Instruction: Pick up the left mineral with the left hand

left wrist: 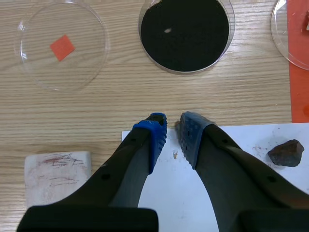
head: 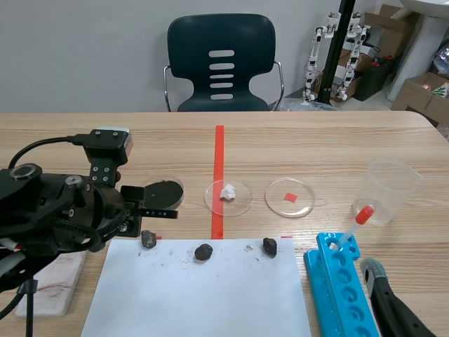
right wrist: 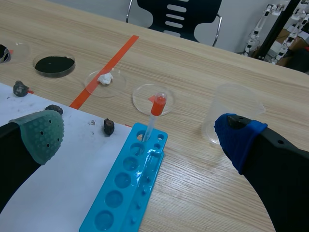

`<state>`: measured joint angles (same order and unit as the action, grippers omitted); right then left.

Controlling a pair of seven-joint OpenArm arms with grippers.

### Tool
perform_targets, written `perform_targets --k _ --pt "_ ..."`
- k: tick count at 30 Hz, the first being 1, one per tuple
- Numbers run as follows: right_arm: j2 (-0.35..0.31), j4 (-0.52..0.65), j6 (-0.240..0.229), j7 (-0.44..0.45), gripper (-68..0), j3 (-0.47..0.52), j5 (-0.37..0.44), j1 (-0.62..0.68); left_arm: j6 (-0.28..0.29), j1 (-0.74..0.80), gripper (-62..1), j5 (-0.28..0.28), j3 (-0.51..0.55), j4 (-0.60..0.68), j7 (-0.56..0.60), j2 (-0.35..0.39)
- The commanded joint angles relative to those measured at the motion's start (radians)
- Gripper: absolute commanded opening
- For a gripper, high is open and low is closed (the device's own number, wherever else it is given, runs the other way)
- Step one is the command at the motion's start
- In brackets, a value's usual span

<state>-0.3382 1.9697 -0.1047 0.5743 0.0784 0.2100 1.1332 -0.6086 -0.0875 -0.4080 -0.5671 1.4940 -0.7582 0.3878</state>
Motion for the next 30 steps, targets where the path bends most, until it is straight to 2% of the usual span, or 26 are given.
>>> perform_targets --k 1,6,11,14,16,20,22,24,30 --pt "0.000 0.014 0.003 0.015 0.4 0.006 0.010 -0.006 -0.002 -0.013 -49.6 0.008 -0.003 -0.001 0.006 -0.008" --pt "0.000 0.014 0.003 0.014 0.4 0.006 0.010 -0.006 -0.002 -0.028 -49.0 -0.026 -0.043 -0.003 -0.014 -0.008" --pt "0.000 0.014 0.003 0.014 0.4 0.006 0.010 -0.006 -0.002 -0.079 -48.7 -0.074 -0.058 -0.039 -0.101 -0.013" --pt "0.000 0.014 0.003 0.014 0.4 0.006 0.010 -0.006 -0.001 -0.116 -48.5 -0.075 -0.058 -0.087 -0.154 -0.030" --pt "0.000 0.014 0.003 0.015 0.4 0.006 0.010 -0.006 0.001 -0.137 -42.8 -0.075 -0.058 -0.123 -0.169 -0.042" --pt "0.000 0.014 0.003 0.014 0.4 0.006 0.010 -0.006 0.001 -0.166 -24.0 -0.075 -0.058 -0.176 -0.183 -0.060" --pt "0.000 0.014 0.003 0.014 0.4 0.006 0.010 -0.006 0.001 -0.175 -17.8 -0.075 -0.058 -0.192 -0.182 -0.067" --pt "0.000 0.014 0.003 0.015 0.4 0.006 0.010 -0.006 0.001 -0.182 -15.7 -0.075 -0.058 -0.202 -0.182 -0.074" --pt "0.000 0.014 0.003 0.014 0.4 0.006 0.010 -0.006 0.002 -0.212 -15.7 -0.074 -0.062 -0.265 -0.195 -0.100"
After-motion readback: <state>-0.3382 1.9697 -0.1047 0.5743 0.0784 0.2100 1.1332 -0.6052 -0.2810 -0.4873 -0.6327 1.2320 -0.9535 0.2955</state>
